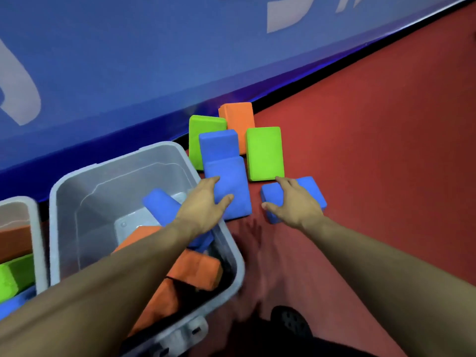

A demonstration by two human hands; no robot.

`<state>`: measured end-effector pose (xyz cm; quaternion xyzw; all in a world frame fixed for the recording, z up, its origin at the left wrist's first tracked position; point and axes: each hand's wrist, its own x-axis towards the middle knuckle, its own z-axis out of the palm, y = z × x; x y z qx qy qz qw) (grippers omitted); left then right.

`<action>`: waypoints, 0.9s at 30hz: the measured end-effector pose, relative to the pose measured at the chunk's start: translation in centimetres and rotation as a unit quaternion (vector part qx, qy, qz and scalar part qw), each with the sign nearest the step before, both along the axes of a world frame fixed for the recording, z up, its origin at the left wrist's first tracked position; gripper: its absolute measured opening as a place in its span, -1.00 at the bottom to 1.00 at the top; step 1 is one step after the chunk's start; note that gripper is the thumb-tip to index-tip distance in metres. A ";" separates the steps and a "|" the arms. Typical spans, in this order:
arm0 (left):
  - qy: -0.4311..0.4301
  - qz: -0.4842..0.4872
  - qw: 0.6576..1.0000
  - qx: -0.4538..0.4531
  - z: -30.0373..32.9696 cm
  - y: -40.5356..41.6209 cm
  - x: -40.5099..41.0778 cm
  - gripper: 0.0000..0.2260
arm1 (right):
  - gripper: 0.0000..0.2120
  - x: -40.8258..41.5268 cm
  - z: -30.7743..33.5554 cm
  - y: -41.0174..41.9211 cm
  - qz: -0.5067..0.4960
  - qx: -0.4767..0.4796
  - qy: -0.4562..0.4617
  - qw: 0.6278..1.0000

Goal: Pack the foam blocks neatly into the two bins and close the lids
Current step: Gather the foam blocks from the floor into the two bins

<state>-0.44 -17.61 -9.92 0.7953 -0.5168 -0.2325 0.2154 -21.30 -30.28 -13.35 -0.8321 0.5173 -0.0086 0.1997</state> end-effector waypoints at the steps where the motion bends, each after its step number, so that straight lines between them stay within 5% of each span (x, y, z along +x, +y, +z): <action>1: -0.017 -0.012 1.000 0.008 -0.9 -1.5 -0.3 -0.40 | -0.12 -0.6 -1.0 -1.0 -0.001 -0.001 0.005 1.000; 10: -0.128 -0.101 0.985 0.055 -9.2 -14.4 0.1 -0.33 | -0.07 -1.3 -13.7 -7.7 -0.077 0.101 0.028 0.992; 17: -0.217 -0.056 0.963 0.148 -14.4 -19.2 3.7 -0.09 | 0.18 0.7 -20.7 -8.2 -0.149 0.120 0.055 0.980; 21: -0.290 -0.052 0.953 0.075 -16.1 -18.5 4.3 -0.03 | 0.31 1.7 -22.9 -7.3 -0.190 0.098 0.044 0.976; 27: -0.271 -0.091 0.953 0.101 -14.6 -19.4 4.9 -0.22 | 0.15 1.1 -24.3 -7.5 -0.213 0.049 0.011 0.976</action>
